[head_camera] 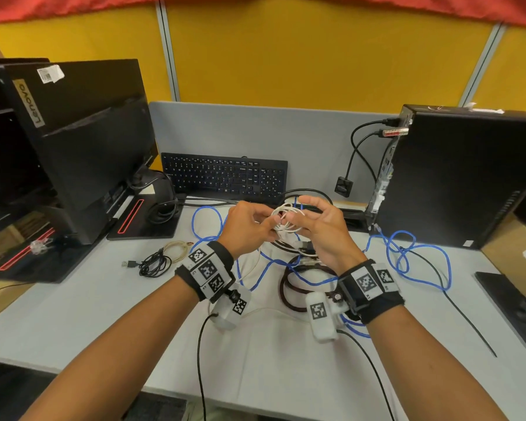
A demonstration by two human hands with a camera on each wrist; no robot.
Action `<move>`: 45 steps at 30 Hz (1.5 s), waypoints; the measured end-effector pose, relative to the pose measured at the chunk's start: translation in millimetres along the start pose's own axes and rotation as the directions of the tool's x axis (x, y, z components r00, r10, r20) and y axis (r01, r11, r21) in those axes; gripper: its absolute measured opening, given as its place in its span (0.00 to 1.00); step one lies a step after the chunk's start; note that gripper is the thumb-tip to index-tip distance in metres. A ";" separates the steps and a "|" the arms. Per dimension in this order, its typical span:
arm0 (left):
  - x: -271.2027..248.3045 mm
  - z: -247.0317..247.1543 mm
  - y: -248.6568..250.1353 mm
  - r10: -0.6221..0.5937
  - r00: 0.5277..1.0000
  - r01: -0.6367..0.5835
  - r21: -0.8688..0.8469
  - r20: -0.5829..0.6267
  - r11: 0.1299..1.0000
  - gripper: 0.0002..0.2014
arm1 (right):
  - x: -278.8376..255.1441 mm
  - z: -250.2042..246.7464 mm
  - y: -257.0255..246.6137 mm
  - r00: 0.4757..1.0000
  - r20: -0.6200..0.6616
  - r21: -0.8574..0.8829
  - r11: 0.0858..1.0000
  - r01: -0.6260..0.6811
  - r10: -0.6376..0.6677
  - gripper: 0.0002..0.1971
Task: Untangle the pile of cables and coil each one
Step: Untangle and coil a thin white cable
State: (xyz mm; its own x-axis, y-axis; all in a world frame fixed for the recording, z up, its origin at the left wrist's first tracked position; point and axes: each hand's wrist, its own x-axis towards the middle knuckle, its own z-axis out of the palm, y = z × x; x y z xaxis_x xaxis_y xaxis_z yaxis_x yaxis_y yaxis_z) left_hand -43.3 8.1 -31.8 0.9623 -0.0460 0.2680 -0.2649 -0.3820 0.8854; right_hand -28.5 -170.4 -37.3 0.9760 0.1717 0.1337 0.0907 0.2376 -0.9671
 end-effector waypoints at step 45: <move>-0.1 -16.2 -9.8 0.188 0.979 -0.186 0.042 -0.077 0.982 0.03 | 9.4 27.0 -3.5 0.999 -0.030 -0.279 0.959 -0.049 0.043 0.20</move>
State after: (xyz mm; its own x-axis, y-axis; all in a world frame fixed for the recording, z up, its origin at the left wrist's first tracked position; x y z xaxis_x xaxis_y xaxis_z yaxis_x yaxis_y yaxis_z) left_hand -41.8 26.8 -34.3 0.8876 -0.0463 0.4583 -0.4360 -0.4054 0.8035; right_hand -25.0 -143.8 -26.8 0.9845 0.1531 0.0859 0.0941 -0.0473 -0.9944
